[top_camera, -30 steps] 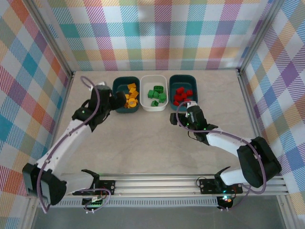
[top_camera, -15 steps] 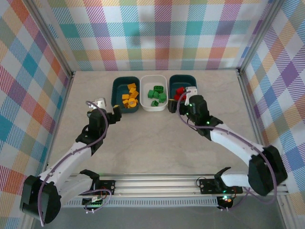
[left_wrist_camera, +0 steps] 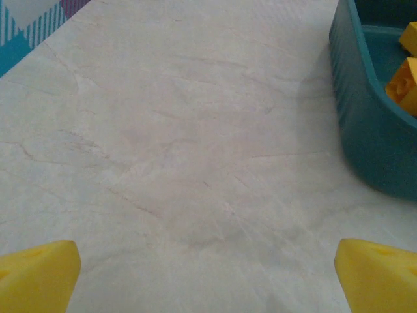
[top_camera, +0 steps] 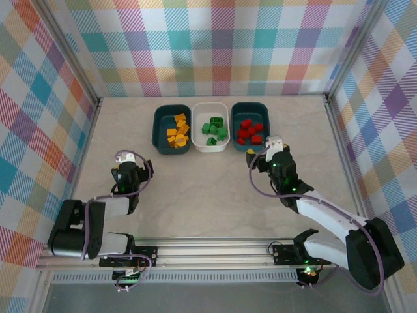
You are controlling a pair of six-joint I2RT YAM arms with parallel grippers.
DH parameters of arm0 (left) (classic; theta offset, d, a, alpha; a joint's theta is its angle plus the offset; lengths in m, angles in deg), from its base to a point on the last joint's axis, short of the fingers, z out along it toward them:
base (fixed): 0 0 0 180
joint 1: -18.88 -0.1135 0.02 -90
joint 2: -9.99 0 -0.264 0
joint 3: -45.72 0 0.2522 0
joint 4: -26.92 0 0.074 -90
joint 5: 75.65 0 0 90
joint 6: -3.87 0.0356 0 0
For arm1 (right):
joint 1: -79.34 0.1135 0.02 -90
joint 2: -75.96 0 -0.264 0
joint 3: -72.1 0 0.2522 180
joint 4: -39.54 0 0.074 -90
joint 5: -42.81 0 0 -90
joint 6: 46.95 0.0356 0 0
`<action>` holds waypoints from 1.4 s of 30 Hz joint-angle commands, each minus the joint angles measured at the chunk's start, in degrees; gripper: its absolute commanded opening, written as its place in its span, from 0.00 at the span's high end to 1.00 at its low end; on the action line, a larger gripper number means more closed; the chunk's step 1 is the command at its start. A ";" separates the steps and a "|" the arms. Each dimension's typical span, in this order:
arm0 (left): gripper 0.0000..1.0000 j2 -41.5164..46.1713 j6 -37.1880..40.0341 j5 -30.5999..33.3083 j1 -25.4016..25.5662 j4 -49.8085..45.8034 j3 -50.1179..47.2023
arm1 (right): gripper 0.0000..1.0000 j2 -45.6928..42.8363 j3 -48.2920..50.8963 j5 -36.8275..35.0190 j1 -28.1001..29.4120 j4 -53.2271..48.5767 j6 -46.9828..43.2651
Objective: Sort the legos into containers by color
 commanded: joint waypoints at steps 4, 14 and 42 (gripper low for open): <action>0.00 -11.62 2.84 -12.30 -1.71 9.17 7.06 | 0.00 -4.53 4.98 -0.45 -6.33 10.46 -3.17; 0.00 -10.78 3.30 -12.37 -1.20 6.51 7.46 | 0.00 16.90 11.95 10.87 -17.14 35.28 -10.30; 0.00 -10.97 4.90 -13.41 -0.23 5.02 8.25 | 0.00 26.05 3.19 21.24 -26.85 25.80 -1.19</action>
